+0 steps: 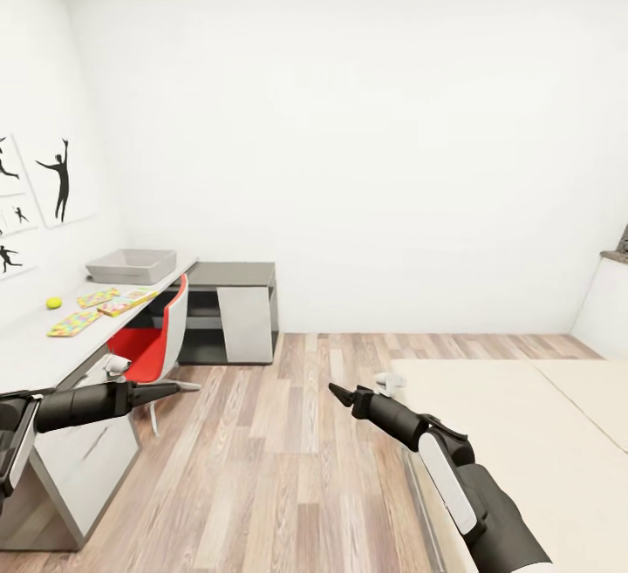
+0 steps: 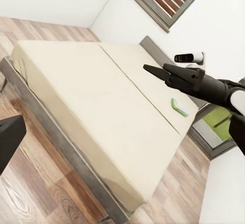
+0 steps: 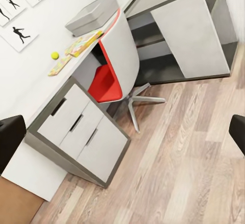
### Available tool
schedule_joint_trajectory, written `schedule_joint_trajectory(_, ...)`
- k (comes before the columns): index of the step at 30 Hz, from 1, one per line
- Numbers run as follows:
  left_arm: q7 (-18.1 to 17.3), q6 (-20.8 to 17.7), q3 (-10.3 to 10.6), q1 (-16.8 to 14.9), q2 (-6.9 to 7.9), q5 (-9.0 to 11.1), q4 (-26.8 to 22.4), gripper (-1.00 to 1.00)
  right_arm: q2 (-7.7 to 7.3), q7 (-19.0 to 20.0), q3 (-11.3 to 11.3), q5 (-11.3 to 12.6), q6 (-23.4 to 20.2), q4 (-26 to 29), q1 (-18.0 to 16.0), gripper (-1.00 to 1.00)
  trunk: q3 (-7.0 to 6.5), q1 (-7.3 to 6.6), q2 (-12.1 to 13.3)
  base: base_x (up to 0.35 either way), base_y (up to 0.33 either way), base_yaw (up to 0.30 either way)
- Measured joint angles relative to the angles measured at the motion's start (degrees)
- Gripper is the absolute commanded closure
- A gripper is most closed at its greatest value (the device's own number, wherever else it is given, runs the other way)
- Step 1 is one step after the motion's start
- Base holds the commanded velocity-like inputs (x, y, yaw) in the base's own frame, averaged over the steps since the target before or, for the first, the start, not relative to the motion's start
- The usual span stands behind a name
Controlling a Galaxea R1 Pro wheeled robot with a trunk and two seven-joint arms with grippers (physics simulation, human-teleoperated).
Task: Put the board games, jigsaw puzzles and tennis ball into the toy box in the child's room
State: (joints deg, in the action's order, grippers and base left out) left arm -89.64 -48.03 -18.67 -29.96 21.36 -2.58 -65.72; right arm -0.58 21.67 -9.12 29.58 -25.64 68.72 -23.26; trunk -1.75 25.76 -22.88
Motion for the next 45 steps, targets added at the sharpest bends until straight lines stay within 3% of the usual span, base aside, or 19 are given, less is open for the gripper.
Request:
schedule_joint_trajectory(35, 0.00, 0.15, -0.01, 0.01, 0.01, 0.04, -0.01, -1.00, 0.00, 0.00, -0.03, -0.01, 0.01, -0.01, -0.01, -1.00, -0.28, 0.00, 0.00, -0.021, -0.026, -0.017)
schedule_joint_trajectory(45, -0.01, 0.20, -0.01, 0.02, 0.00, 0.01, 0.00, -1.00, 0.00, 0.00, -0.01, -0.01, -0.02, 0.00, -0.01, -1.00, -0.29, 0.00, 0.01, 0.000, -0.222, 0.000)
